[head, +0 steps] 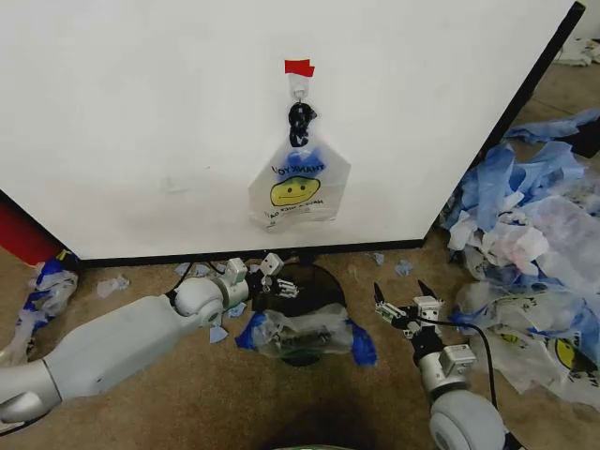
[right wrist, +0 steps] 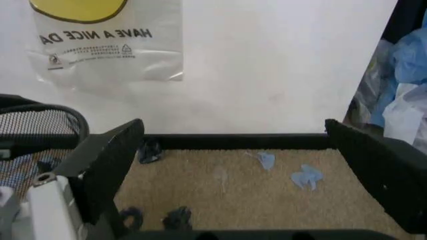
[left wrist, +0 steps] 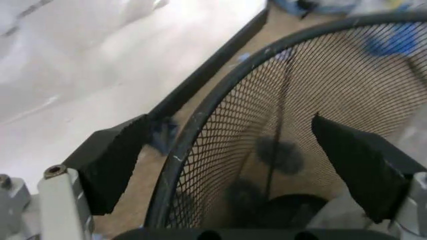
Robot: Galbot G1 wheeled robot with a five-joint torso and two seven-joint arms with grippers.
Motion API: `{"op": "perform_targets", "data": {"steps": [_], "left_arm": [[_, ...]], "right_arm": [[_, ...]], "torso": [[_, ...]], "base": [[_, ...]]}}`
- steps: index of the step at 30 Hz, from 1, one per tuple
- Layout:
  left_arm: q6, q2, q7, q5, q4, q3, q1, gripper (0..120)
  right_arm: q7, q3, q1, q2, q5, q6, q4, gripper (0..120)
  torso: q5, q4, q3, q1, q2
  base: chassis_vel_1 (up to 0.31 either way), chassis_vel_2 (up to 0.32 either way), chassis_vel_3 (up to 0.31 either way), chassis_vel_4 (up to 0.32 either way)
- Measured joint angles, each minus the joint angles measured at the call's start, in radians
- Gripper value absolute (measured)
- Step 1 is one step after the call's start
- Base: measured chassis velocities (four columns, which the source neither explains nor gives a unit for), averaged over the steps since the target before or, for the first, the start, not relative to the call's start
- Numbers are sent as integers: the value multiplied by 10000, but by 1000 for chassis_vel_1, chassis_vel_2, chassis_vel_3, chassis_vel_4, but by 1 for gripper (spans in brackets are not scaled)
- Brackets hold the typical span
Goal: Pick up the garbage bag from the wall and place it over the trash bin.
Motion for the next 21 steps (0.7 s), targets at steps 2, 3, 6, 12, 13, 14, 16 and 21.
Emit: {"op": "perform_targets", "data": {"steps": [2, 3, 6, 12, 13, 14, 16, 21], "left_arm": [[71, -26, -89, 34, 59, 31, -17, 94], [101, -48, -167, 56, 107, 57, -24, 93], [109, -31, -334, 65, 45, 63, 11, 82], [116, 419, -638, -105, -807, 3, 267, 57], [116, 419, -638, -105, -807, 3, 267, 57], [137, 482, -662, -121, -928, 3, 294, 52], [166, 558, -699, -130, -1082, 4, 336, 46], [238, 629, -753, -134, -1319, 27, 393, 30]], "right_arm": [[-7, -4, -2, 21, -10, 11, -14, 100], [-11, -11, -3, 41, -19, 19, -28, 100], [-17, -24, 8, 58, -35, 28, -54, 100], [-20, -170, 271, 64, -39, 18, -234, 100], [-20, -170, 271, 64, -39, 18, -234, 100], [-20, -214, 317, 79, -38, 8, -257, 100], [-21, -256, 372, 99, -36, -4, -279, 100], [-23, -271, 398, 98, -33, -16, -293, 100]], "torso": [[0, 1, -1, 0, 0], [-1, 0, 0, 0, 0], [-2, -2, 0, 0, 0], [-5, -1, 2, 0, 0], [-5, -1, 2, 0, 0], [-3, -1, 2, 0, 0], [-1, -1, 2, 0, 0], [-3, -1, 2, 0, 0]], "base": [[0, 0, 0, 0], [0, 0, 0, 0], [0, 0, 0, 0], [0, 0, 0, 0], [0, 0, 0, 0], [0, 0, 0, 0], [0, 0, 0, 0], [0, 0, 0, 0]]}}
